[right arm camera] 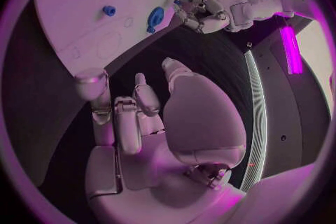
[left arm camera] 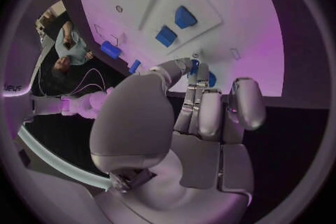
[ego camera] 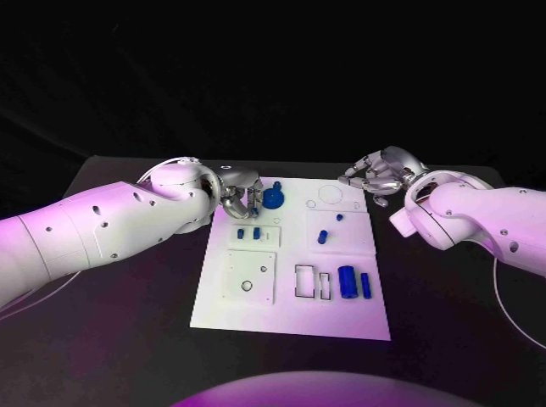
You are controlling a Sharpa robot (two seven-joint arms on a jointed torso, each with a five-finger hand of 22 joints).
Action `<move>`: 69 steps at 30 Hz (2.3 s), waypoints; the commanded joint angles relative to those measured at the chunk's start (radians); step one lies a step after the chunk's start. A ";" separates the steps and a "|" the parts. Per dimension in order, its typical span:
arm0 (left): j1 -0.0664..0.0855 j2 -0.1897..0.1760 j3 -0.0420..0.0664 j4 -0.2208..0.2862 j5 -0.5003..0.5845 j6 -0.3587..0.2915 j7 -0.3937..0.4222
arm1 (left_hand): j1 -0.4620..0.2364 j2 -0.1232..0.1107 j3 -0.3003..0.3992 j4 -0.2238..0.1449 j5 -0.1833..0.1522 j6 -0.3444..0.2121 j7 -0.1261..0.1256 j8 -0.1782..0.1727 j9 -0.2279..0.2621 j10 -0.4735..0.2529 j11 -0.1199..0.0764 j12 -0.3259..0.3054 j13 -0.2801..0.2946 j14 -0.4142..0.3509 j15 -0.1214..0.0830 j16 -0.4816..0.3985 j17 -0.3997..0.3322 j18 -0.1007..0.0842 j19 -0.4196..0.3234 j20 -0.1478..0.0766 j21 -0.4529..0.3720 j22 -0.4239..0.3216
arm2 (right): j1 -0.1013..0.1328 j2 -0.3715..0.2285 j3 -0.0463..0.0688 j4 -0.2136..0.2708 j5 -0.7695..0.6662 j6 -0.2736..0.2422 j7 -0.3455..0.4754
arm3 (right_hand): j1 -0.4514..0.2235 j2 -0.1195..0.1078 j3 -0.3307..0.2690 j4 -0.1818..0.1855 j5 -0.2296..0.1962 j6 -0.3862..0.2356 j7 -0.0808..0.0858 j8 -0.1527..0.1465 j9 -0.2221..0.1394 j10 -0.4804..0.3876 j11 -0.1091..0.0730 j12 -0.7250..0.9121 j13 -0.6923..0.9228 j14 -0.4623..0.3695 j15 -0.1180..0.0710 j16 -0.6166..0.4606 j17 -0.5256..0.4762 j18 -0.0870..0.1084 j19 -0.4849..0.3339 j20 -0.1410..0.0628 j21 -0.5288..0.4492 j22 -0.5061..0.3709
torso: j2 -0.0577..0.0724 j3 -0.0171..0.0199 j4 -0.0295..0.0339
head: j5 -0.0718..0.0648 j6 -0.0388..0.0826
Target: Assemble the parts on the task board
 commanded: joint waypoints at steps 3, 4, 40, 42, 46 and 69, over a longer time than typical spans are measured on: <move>0.000 0.005 -0.001 -0.004 -0.016 0.046 -0.009 | -0.011 -0.003 -0.006 -0.002 0.002 0.005 -0.002 -0.005 0.001 0.008 -0.001 -0.006 -0.001 0.004 0.000 -0.004 -0.004 -0.015 -0.002 -0.002 -0.007 0.113 | -0.001 0.000 0.000 0.001 -0.010 0.006 0.009 | 0.004 0.004 0.006 -0.002 0.006 -0.001 -0.001 0.005 0.001 0.002 -0.001 -0.001 0.000 0.081 -0.008 -0.006 0.170 0.010 -0.006 0.002 -0.003 -0.001 | 0.000 0.0019 -0.0005 | 0.003 -0.001; 0.000 0.005 -0.001 -0.005 -0.018 0.049 -0.010 | -0.011 -0.003 -0.006 -0.002 0.002 0.005 -0.002 -0.005 0.001 0.008 -0.001 -0.006 -0.001 0.004 0.000 -0.004 -0.004 -0.015 -0.002 -0.002 -0.007 0.113 | -0.001 0.000 0.000 0.001 -0.010 0.006 0.009 | 0.004 0.004 0.006 -0.002 0.006 -0.001 -0.001 0.005 0.001 0.002 -0.001 -0.001 0.000 0.081 -0.008 -0.006 0.170 0.010 -0.006 0.002 -0.003 -0.001 | 0.000 0.0023 -0.0006 | 0.003 -0.001; -0.003 0.017 -0.010 -0.017 -0.013 0.064 -0.010 | -0.039 -0.007 -0.023 0.003 -0.017 -0.006 -0.001 -0.024 0.004 0.018 0.000 -0.022 0.000 0.003 0.001 -0.001 0.000 -0.015 -0.004 -0.002 -0.008 0.115 | -0.001 0.001 0.000 0.001 -0.010 0.007 0.009 | 0.003 0.004 0.006 -0.002 0.007 -0.002 -0.001 0.006 0.002 0.001 -0.001 -0.003 -0.003 0.080 -0.008 -0.007 0.168 0.011 -0.006 0.002 -0.007 -0.003 | 0.000 0.0009 -0.0004 | 0.004 -0.006; -0.003 0.018 -0.011 -0.018 -0.012 0.062 -0.011 | -0.048 -0.010 -0.028 0.006 -0.010 -0.013 0.001 -0.031 0.004 0.016 0.002 -0.028 -0.001 0.003 0.002 -0.002 -0.001 -0.015 -0.005 -0.001 -0.010 0.115 | -0.001 0.001 0.000 0.000 -0.010 0.007 0.009 | 0.003 0.004 0.006 -0.002 0.007 -0.002 -0.001 0.006 0.002 0.001 -0.001 -0.003 -0.003 0.080 -0.008 -0.007 0.168 0.011 -0.006 0.002 -0.007 -0.003 | 0.000 0.0010 -0.0006 | 0.004 -0.006; -0.004 0.017 -0.011 -0.018 -0.010 0.058 -0.014 | -0.071 -0.027 -0.043 0.013 0.008 -0.035 0.007 -0.051 0.002 0.009 0.008 -0.043 -0.002 -0.001 0.007 -0.003 -0.006 -0.014 -0.009 0.003 -0.018 0.113 | -0.001 0.000 0.000 0.000 -0.010 0.008 0.008 | 0.003 0.004 0.006 -0.002 0.007 -0.002 -0.001 0.006 0.002 0.001 -0.001 -0.003 -0.003 0.080 -0.008 -0.007 0.168 0.011 -0.006 0.002 -0.007 -0.003 | -0.001 0.0015 -0.0004 | 0.003 -0.006; -0.004 0.001 -0.011 -0.015 -0.010 0.022 -0.050 | -0.094 -0.054 -0.095 0.018 0.031 -0.167 0.015 -0.090 -0.007 -0.083 0.036 -0.099 -0.008 -0.048 0.031 -0.033 -0.083 0.005 -0.058 0.024 -0.116 0.079 | -0.002 -0.004 0.000 -0.001 -0.016 0.020 -0.001 | 0.008 0.000 0.009 -0.004 0.008 -0.006 -0.001 0.006 0.005 -0.031 -0.001 -0.040 -0.048 0.079 -0.008 -0.009 0.165 0.013 -0.011 0.001 -0.023 -0.013 | -0.001 0.0010 -0.0002 | 0.002 -0.004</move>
